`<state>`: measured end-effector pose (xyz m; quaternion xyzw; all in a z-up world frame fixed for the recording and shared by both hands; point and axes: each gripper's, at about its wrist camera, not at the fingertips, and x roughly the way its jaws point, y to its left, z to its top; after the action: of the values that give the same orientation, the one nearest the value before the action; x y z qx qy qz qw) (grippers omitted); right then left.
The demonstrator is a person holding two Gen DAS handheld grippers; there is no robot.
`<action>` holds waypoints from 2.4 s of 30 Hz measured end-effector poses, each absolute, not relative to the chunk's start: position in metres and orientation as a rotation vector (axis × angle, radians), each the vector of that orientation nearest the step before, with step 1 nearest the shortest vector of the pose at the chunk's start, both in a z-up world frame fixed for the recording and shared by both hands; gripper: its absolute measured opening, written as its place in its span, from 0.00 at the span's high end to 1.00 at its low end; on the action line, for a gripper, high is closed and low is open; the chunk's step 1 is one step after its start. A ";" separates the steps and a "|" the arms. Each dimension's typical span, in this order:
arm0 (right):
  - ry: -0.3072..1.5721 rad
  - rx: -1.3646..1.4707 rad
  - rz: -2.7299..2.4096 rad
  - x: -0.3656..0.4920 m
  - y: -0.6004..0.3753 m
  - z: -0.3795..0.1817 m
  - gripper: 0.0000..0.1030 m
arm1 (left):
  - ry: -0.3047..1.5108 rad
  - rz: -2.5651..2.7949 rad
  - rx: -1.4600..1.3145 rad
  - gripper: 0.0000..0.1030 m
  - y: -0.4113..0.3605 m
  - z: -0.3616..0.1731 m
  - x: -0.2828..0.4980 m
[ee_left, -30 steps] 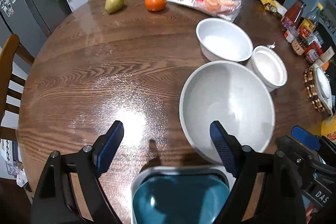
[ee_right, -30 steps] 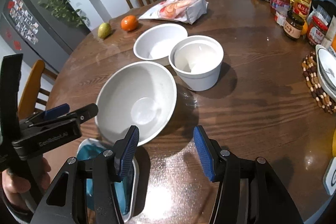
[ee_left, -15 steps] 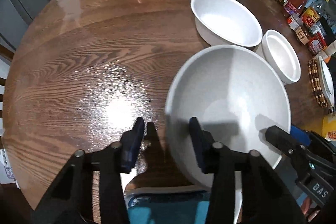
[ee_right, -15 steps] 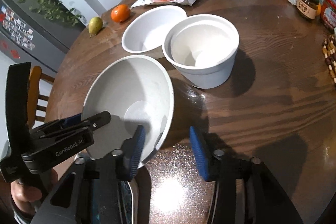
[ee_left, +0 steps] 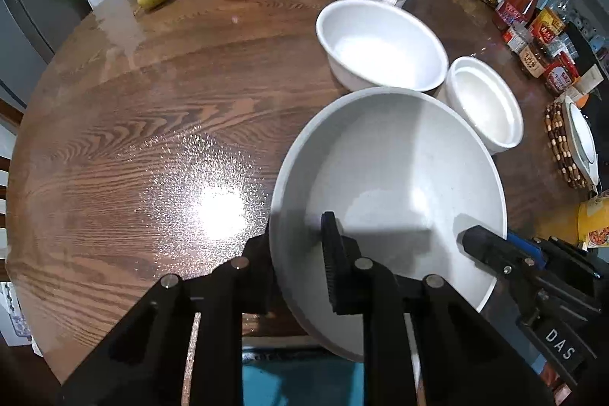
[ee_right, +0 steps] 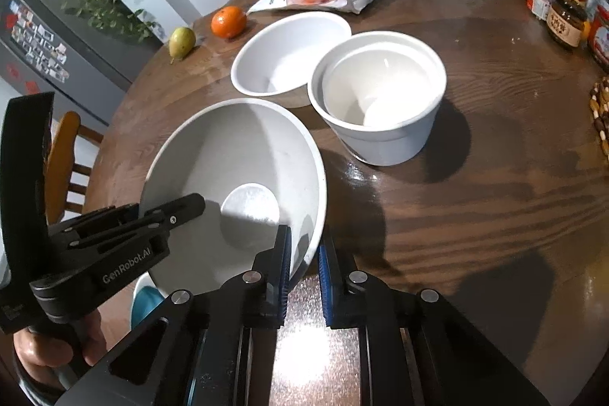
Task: Organize plates and bowls
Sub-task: 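Lift the white bowl with the left gripper toward the stacked dishes, then lower the white bowl onto the table and open the left gripper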
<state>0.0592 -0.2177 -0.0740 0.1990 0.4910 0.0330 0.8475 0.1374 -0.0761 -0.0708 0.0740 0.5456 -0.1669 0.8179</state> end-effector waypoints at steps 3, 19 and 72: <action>1.005 0.420 0.060 0.049 -0.222 -0.065 0.85 | 1.134 -0.377 0.163 0.83 -0.081 -0.059 0.127; 1.007 0.450 -0.062 -0.018 -0.256 -0.057 0.85 | 1.148 -0.514 0.235 0.83 -0.131 -0.063 0.063; 1.023 0.442 -0.135 -0.043 -0.271 -0.064 0.69 | 1.149 -0.490 0.237 0.57 -0.135 -0.067 0.051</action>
<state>-0.0430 -0.2706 -0.0642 0.2097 0.4852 -0.0638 0.8465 0.0509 -0.1354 -0.0670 0.1109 0.5365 -0.2288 0.8047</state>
